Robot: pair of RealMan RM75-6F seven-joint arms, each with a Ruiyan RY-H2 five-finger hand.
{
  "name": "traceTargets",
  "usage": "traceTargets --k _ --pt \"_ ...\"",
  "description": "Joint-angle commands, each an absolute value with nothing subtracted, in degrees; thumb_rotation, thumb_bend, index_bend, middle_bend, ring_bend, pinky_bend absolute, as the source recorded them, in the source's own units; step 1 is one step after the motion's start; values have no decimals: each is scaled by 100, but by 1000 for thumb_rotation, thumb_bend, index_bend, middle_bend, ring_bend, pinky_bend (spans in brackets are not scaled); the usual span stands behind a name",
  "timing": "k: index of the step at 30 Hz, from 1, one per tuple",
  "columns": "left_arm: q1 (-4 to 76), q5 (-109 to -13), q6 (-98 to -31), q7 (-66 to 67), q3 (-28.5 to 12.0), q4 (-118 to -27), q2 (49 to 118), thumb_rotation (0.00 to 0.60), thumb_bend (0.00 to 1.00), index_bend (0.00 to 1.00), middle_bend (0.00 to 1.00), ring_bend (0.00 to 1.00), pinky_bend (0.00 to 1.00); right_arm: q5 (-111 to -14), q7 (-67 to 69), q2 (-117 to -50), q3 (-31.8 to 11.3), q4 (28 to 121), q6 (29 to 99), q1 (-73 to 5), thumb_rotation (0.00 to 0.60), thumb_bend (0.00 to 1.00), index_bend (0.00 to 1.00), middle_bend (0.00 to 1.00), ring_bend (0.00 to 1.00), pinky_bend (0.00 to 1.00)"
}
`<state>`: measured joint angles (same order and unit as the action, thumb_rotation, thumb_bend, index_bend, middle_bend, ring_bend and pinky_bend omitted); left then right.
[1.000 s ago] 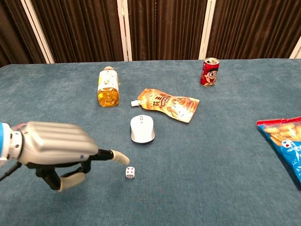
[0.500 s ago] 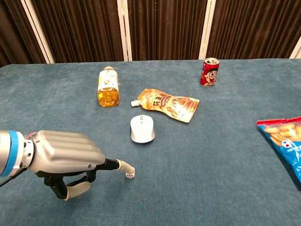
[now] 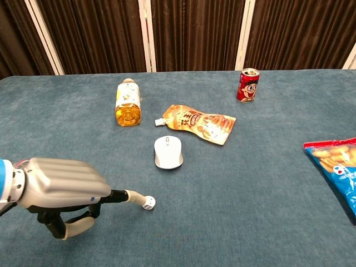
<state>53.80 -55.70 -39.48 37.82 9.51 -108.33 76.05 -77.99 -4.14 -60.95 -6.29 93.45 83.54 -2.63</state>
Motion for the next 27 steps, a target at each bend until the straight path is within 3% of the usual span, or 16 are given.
traceTargets --k 1,9,12,14,16,18,19,22,27 --pt "5314 -5654 -4022 3704 1037 -10891 7495 600 728 0 743 803 801 -7813 -441 -6112 -614 9350 8364 -258 600 17 0 0 0 0" --pt "4987 -6168 -4332 3250 1184 -11015 7117 600 731 0 740 801 800 -7879 -589 -6180 -576 9376 8403 -257 600 15 0 0 0 0" --pt "4779 -6432 -4696 2958 1122 -11175 6861 600 732 0 693 755 759 -7883 -617 -6199 -564 9358 8392 -260 600 16 0 0 0 0" --pt "4562 -6704 -5083 2767 1103 -11269 6687 600 727 0 583 647 651 -7873 -622 -6206 -562 9348 8381 -262 600 16 0 0 0 0" --pt "4232 -7056 -5659 2607 1132 -11319 6490 600 686 0 299 394 425 -7889 -630 -6211 -565 9353 8395 -264 600 16 0 0 0 0" --pt "3939 -7250 -6131 2570 1200 -11339 6352 600 607 0 71 145 229 -7911 -634 -6217 -558 9349 8407 -262 600 16 0 0 0 0" --pt "3785 -7324 -6376 2570 1234 -11355 6290 600 544 0 11 50 128 -7926 -641 -6221 -554 9350 8414 -263 600 15 0 0 0 0" --pt "3262 -7586 -7190 2585 1327 -11341 6146 600 348 0 0 0 1 -7993 -689 -6226 -535 9379 8439 -267 600 16 0 0 0 0" --pt "2558 -7893 -8108 2170 1428 -11121 6029 600 255 0 0 0 0 -8059 -750 -6273 -503 9376 8458 -268 600 16 0 0 0 0"
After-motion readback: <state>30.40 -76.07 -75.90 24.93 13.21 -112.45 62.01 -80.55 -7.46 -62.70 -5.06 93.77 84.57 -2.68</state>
